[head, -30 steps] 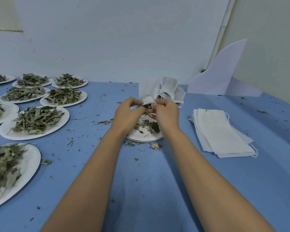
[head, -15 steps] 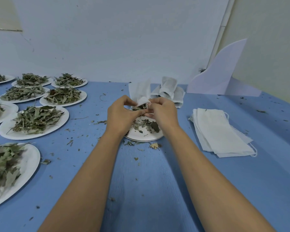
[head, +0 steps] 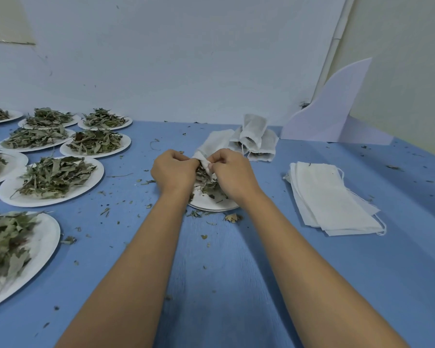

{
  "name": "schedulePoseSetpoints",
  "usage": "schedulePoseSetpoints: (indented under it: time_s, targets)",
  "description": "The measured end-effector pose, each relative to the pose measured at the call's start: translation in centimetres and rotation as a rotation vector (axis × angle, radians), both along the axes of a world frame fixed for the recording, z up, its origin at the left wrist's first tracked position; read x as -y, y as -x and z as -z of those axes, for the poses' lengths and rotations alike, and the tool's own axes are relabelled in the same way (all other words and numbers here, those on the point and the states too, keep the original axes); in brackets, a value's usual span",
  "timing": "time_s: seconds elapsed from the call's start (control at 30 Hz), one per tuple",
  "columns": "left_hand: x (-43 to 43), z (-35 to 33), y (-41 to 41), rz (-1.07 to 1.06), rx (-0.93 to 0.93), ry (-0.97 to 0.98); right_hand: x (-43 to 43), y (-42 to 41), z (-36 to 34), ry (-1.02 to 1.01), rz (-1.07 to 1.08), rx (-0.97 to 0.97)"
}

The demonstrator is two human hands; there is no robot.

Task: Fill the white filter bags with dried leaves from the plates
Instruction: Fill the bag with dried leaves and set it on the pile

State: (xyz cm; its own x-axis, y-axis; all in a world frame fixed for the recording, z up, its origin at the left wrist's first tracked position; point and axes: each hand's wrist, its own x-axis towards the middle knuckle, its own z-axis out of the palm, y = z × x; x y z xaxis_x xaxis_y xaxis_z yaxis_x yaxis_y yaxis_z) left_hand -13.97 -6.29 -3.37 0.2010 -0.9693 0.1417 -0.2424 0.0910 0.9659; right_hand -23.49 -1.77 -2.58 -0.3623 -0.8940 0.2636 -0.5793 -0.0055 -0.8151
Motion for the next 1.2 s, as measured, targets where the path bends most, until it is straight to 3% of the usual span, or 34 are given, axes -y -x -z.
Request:
schedulePoseSetpoints:
  time_s: [0.23,0.47,0.6,0.73,0.9,1.2]
  targets:
    - [-0.3,-0.7,0.3,0.110,-0.349,-0.098,0.2,0.4,0.3,0.046,-0.016,0.270]
    - [-0.6,-2.1,1.1,0.348,-0.476,-0.167,0.6,1.8,0.5,0.096,0.102,0.532]
    - [-0.6,-1.4,1.0,0.417,-0.196,-0.075,0.5,2.0,0.3,0.099,0.145,0.634]
    - [-1.0,-0.9,0.9,0.296,0.075,0.135,0.4,1.8,0.3,0.083,0.163,0.641]
    - [-1.0,-0.4,0.8,0.210,0.170,0.245,0.4,1.6,0.0,0.084,0.141,0.574]
    - [-0.5,0.5,0.2,0.108,0.300,0.322,0.0,0.6,-0.9,0.044,-0.010,0.627]
